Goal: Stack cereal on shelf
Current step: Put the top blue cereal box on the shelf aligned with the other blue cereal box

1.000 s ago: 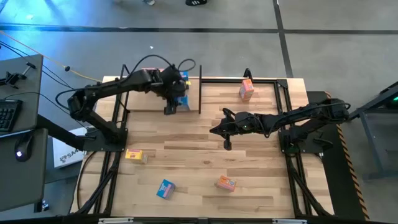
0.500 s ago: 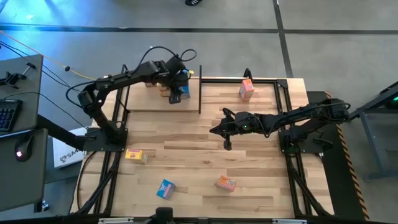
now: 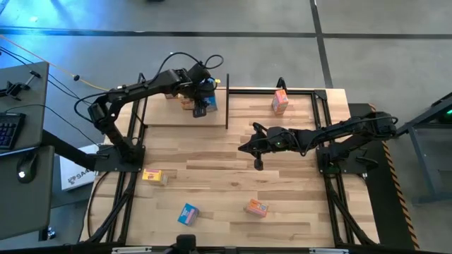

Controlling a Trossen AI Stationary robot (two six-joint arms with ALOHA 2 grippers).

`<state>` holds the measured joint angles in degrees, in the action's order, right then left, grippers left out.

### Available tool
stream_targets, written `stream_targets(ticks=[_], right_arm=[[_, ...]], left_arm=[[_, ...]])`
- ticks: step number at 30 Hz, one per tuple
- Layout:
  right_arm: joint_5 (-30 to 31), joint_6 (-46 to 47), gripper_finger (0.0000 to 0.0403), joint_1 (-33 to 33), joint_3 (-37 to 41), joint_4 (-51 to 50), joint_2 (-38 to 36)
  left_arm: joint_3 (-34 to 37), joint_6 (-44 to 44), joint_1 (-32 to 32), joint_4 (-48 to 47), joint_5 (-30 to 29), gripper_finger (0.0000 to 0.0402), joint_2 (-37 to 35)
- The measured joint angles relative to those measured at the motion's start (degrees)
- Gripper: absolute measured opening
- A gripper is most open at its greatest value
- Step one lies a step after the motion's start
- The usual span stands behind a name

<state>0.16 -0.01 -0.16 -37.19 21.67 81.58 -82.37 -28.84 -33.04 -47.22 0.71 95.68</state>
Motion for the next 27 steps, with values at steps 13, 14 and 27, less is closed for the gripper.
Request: stream_targets(ticks=[13, 14, 27], right_arm=[[0.0, 0.0, 0.0005, 0.0, 0.0, 0.0, 0.0], [0.0, 0.0, 0.0005, 0.0, 0.0, 0.0, 0.0], [0.0, 0.0, 0.0005, 0.0, 0.0, 0.0, 0.0]], left_arm=[[0.0, 2.2, -0.3, -0.9, -3.5, 0.0186, 0.0], [0.0, 2.1, -0.3, -1.3, -3.5, 0.0186, 0.0], [0.0, 0.2, -0.3, -1.2, -3.9, 0.0237, 0.0]])
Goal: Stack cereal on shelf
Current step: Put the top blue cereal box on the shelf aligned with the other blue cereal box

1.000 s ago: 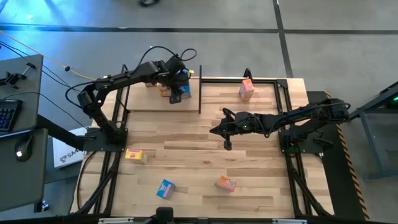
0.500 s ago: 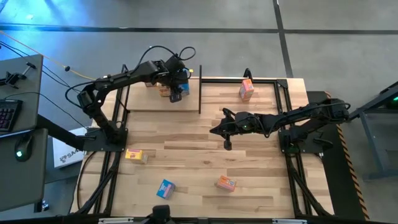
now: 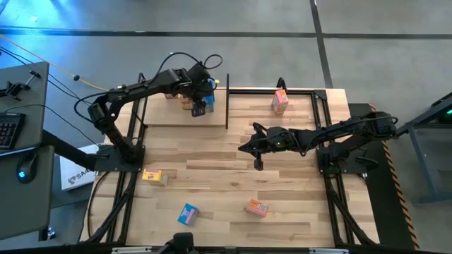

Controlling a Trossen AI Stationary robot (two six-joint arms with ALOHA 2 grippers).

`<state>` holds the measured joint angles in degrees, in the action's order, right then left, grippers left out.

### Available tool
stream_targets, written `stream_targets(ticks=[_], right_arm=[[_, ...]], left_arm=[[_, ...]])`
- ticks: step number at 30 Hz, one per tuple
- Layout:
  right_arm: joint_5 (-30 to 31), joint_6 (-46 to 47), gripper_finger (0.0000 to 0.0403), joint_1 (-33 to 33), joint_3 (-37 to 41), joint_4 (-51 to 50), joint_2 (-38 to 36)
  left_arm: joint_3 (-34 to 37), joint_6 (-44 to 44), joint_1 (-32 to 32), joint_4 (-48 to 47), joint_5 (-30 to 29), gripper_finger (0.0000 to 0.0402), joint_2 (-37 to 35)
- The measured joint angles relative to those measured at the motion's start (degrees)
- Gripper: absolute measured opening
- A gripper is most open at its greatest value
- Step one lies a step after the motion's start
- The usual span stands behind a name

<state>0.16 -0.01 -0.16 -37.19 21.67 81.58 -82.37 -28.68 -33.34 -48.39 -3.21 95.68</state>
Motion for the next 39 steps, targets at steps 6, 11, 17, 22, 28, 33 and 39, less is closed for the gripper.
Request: stream_targets(ticks=[6, 11, 17, 22, 28, 33, 39], right_arm=[[0.0, 0.0, 0.0005, 0.0, 0.0, 0.0, 0.0], [0.0, 0.0, 0.0005, 0.0, 0.0, 0.0, 0.0], [-0.4, 0.0, 0.0005, 0.0, 0.0, -0.3, 0.0], [-0.4, -0.3, 0.0005, 0.0, 0.0, -0.9, 0.0], [-0.4, -0.4, 0.0005, 0.0, 0.0, -0.9, 0.0], [-0.4, -0.4, 0.0005, 0.0, 0.0, -0.3, 0.0], [-0.4, -0.4, 0.0005, 0.0, 0.0, -0.2, 0.0]], left_arm=[[-0.1, -1.7, 0.0, 0.6, -0.4, 0.0249, 0.0], [-2.9, -3.1, 1.6, -0.5, -3.9, 0.0250, -0.3], [-0.6, 3.9, 5.5, -1.3, -2.7, 0.0225, -6.3], [15.7, 8.9, 10.5, 11.8, -4.2, 0.0140, -16.1], [33.6, 16.0, 12.5, 30.9, -9.5, 0.0020, -23.1], [39.6, 19.0, 11.0, 38.8, -14.3, 0.0012, -23.2], [42.4, 20.1, 8.3, 45.6, -12.8, 0.0002, -22.1]])
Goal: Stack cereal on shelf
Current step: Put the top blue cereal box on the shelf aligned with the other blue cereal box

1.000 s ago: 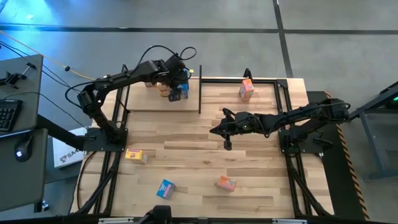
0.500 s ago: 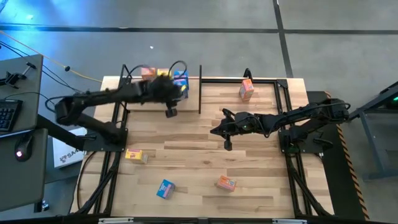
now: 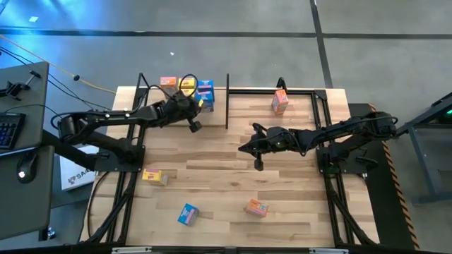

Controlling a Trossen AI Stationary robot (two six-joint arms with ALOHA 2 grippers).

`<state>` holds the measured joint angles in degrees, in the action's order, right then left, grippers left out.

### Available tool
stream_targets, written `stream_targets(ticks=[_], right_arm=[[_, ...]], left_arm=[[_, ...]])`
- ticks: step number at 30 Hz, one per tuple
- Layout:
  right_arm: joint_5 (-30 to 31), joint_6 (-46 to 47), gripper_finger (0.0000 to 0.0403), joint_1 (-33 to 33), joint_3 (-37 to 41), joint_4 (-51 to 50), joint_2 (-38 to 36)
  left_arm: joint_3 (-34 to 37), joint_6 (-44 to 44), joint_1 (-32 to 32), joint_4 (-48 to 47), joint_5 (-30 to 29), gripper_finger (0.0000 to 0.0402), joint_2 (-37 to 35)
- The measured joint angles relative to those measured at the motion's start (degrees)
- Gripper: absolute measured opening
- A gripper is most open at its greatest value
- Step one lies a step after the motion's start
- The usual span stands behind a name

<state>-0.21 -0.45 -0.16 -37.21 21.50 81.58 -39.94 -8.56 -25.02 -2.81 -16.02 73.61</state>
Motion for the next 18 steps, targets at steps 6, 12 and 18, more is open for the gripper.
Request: stream_targets(ticks=[6, 12, 18], right_arm=[[0.0, 0.0, 0.0005, 0.0, 0.0, 0.0, 0.0], [0.0, 0.0, 0.0005, 0.0, 0.0, 0.0, 0.0], [0.0, 0.0, 0.0005, 0.0, 0.0, 0.0, 0.0]], left_arm=[[0.5, 1.5, -2.4, 3.3, 2.7, 0.0000, 1.7], [0.5, 1.5, -2.9, 7.5, 2.6, 0.0000, 4.9], [0.5, 1.0, -2.8, 9.5, 2.1, 0.0000, 6.7]])
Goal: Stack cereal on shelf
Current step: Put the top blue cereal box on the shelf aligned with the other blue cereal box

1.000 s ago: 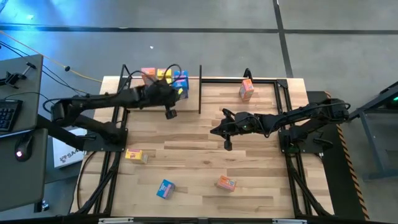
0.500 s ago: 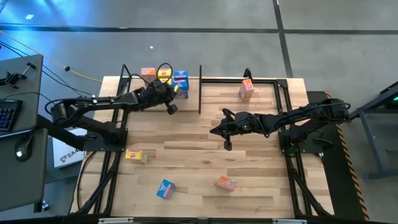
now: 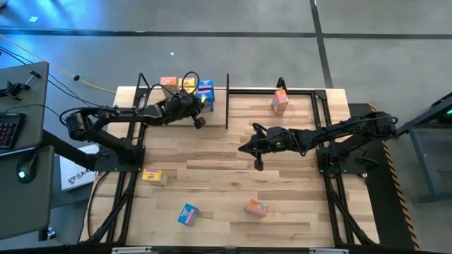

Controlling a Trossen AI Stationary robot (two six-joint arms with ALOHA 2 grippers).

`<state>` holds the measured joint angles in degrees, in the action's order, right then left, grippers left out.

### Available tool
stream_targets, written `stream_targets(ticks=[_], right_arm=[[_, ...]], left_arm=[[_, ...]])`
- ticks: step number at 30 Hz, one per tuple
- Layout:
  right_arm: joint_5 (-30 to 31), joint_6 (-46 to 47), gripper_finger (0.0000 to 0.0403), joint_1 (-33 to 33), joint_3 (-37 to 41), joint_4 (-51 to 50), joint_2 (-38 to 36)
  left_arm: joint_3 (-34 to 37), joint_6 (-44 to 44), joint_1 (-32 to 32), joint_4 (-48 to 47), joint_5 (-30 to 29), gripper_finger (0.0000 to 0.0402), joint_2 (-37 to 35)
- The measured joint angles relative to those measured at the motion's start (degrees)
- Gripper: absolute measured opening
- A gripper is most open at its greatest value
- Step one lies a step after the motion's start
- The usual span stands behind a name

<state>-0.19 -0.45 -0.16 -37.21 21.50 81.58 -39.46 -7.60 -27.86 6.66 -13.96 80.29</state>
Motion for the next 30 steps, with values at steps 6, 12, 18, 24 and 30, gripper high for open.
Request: stream_targets(ticks=[6, 12, 18, 24, 30], right_arm=[[0.0, 0.0, 0.0005, 0.0, 0.0, 0.0, 0.0], [0.0, 0.0, 0.0005, 0.0, 0.0, 0.0, 0.0], [0.0, 0.0, 0.0005, 0.0, 0.0, 0.0, 0.0], [0.0, 0.0, 0.0005, 0.0, 0.0, 0.0, 0.0], [0.0, 0.0, 0.0005, 0.0, 0.0, 0.0, 0.0]], left_arm=[[0.0, -0.5, 0.2, -0.8, -0.3, 0.0000, -1.0], [0.0, 3.3, 2.1, -6.8, -3.0, 0.0000, -4.6], [0.0, 7.7, 2.9, -10.4, -9.5, 0.0000, -3.5], [0.0, 8.6, 1.9, -6.5, -10.2, 0.0000, -1.0], [0.0, 8.8, 1.9, -4.0, -10.6, 0.0000, 0.1]])
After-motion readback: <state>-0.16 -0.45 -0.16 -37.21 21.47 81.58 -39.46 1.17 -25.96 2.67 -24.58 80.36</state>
